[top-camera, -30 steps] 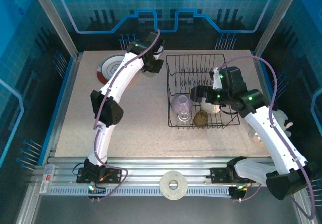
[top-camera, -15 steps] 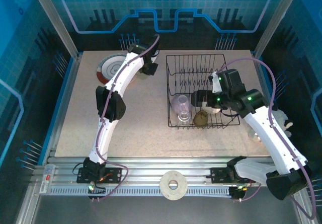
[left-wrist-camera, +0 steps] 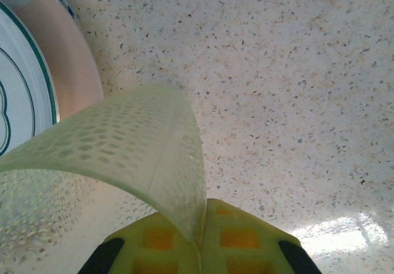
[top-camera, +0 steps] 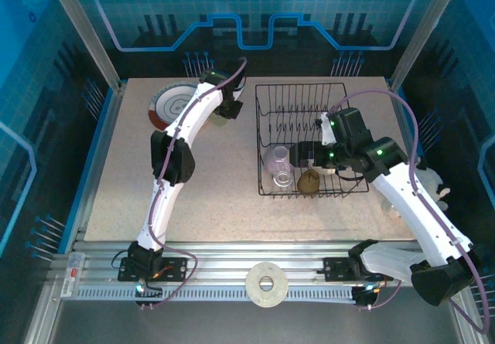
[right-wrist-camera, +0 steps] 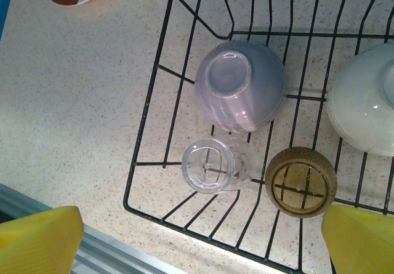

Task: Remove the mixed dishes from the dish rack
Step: Place the cup at the top-center of the table.

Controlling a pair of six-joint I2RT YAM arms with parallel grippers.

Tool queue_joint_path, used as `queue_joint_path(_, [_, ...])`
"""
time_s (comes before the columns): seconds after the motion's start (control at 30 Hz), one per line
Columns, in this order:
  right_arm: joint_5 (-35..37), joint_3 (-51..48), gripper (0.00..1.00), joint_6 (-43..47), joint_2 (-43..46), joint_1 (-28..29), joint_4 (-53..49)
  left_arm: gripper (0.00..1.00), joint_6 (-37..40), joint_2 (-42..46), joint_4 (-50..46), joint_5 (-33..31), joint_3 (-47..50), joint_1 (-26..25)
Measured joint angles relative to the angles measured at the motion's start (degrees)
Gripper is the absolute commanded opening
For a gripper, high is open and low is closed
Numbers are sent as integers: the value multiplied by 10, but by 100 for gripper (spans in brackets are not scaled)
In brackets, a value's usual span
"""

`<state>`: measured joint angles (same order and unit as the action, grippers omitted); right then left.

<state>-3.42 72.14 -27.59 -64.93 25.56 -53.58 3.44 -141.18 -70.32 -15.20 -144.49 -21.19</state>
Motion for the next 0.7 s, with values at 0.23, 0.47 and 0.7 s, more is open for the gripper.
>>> queue_joint_path(0.23, [2,0,100,-5,0,3,0,2,0,-13,1,0,0,0])
queue_joint_path(0.47, [5,0,100,-5,1,3,0,16,2,-14,2,0,3,0])
queue_joint_path(0.7, [5,0,100,-5,2,3,-7,31,2,-14,4,0,3,0])
